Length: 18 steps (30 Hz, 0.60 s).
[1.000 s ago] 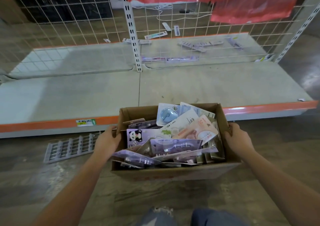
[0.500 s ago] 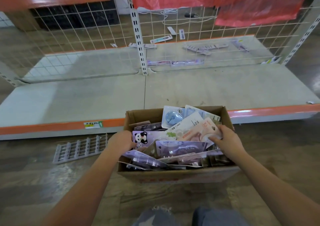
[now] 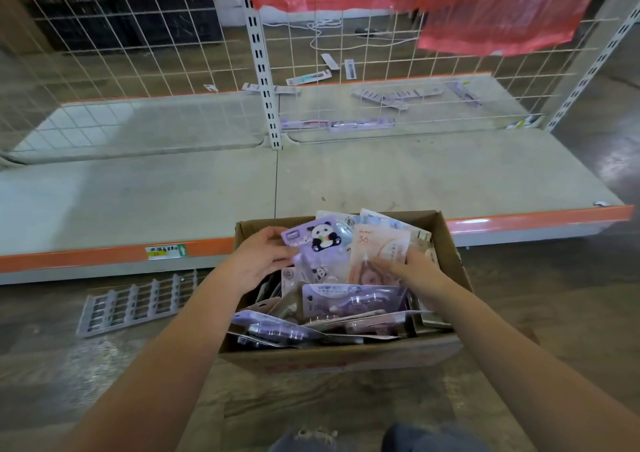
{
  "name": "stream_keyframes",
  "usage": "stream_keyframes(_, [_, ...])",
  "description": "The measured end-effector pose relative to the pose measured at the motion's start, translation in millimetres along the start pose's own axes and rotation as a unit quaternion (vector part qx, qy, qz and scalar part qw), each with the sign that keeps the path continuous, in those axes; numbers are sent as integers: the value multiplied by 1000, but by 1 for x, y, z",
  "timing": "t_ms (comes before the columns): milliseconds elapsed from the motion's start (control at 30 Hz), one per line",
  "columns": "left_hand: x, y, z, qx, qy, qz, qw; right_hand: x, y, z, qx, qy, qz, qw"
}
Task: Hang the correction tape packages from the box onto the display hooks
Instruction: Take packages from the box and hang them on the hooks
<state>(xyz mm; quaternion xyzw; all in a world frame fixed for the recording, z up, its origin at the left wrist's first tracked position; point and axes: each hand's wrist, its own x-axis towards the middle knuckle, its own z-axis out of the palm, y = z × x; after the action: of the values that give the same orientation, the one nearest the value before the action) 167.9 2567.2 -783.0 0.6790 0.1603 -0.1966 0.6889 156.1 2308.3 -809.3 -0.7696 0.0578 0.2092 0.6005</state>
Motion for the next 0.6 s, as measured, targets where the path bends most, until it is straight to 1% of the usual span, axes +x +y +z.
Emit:
stream_keyframes(33, [0, -3, 0, -17, -4, -4, 1000, 0, 6, -1, 2, -15, 21, 1000])
stream_keyframes(67, [0, -6, 0, -10, -12, -6, 1000, 0, 11, -2, -6, -19, 41, 999])
stream_keyframes(133, [-1, -12, 3, 59, -42, -13, 997, 2, 16, -2, -35, -18, 63, 997])
stream_keyframes(167, [-2, -15, 6, 105, -52, -12, 993, 3, 16, -2, -48, -16, 61, 997])
stream_keyframes(233, [0, -19, 10, 190, -45, 3, 981, 3, 12, -1, -72, -9, 47, 996])
stream_keyframes(300, [2, -19, 13, 216, -37, 23, 976, 3, 6, -3, -81, -16, 25, 996])
stream_keyframes(367, [4, -13, 15, 210, -45, 39, 976, 4, -3, -4, -52, -22, 0, 998])
stream_keyframes(433, [5, -4, 15, 173, -42, 47, 983, 4, -16, -7, 15, -11, -14, 1000])
stream_keyframes(500, [4, 10, 16, 128, -17, 50, 990, 6, -33, -11, 62, 9, -22, 998])
stream_keyframes(600, [-7, 38, 19, 98, 29, 49, 994, -2, -67, -20, 79, 24, -15, 997])
